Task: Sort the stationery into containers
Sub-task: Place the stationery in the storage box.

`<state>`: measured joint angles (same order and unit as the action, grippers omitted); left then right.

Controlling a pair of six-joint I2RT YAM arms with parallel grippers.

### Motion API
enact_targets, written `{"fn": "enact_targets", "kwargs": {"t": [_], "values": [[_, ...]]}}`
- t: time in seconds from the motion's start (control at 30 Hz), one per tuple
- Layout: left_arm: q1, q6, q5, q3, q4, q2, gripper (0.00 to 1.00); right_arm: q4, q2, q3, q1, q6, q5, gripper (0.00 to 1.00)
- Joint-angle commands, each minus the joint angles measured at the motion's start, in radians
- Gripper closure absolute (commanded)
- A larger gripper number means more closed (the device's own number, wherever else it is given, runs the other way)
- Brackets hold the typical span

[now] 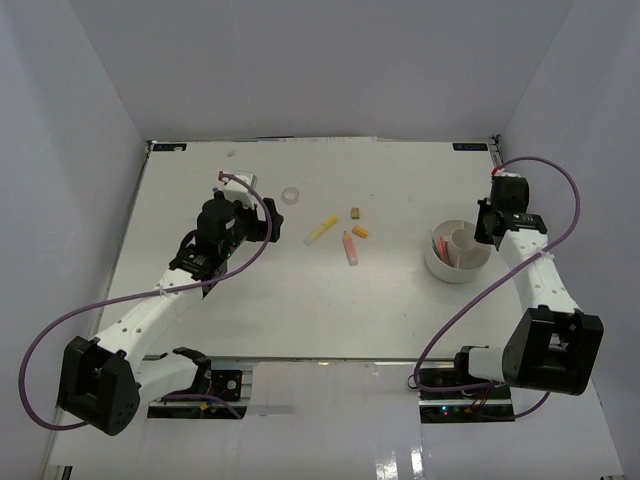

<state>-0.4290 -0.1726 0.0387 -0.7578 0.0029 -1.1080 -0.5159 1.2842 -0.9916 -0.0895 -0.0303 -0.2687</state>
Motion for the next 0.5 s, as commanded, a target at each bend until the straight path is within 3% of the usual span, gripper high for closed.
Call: {"fn": "enact_targets", "kwargs": {"t": [0.0, 0.33, 0.47], "values": [[-0.014, 0.027, 0.030, 0.015, 0.002, 0.014, 0.02, -0.024, 0.006, -0.067, -0.003, 0.102, 0.048, 0.92], [-0.025, 0.041, 0.043, 0.018, 0.002, 0.014, 0.02, -0.027, 0.024, -0.073, -0.003, 0.133, 0.114, 0.90], [-0.025, 0.042, 0.036, 0.018, 0.002, 0.013, 0.02, -0.027, 0.027, -0.068, -0.003, 0.132, 0.108, 0.77]]}}
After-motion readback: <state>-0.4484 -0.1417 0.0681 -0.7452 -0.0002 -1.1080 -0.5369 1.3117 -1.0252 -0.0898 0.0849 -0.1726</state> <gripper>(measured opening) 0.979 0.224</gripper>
